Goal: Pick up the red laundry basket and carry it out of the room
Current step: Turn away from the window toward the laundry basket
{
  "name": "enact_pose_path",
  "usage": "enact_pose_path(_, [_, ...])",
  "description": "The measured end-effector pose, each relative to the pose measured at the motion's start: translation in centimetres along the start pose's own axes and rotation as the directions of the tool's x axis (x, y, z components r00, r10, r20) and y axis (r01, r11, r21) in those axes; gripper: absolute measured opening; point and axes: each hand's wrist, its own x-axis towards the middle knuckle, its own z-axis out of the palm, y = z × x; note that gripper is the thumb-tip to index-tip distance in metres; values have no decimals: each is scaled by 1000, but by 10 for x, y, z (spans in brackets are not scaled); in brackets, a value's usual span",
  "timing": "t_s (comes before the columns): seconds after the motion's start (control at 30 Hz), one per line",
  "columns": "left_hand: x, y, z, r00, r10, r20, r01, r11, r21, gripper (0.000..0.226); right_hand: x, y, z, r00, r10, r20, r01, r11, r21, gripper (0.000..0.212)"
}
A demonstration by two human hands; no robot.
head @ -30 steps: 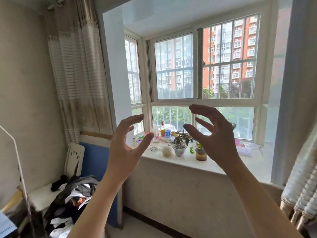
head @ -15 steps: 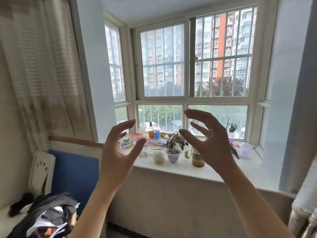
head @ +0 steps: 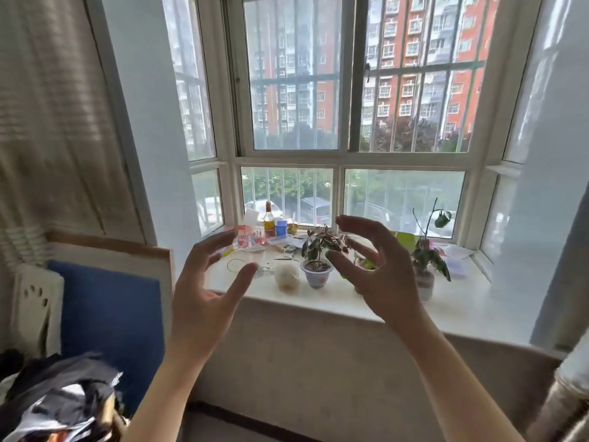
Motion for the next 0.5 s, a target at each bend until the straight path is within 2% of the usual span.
enact_pose_path(0.33, [-22,-76,45,990,-122,70,123,992,-11,48,-13,92,5,986,160,38,-160,987,-5,45])
enact_pose_path(0.5, [-59,-122,59,963,-255,88,256,967,0,47,-47,145,9,962,269,43,-268,963,-32,44])
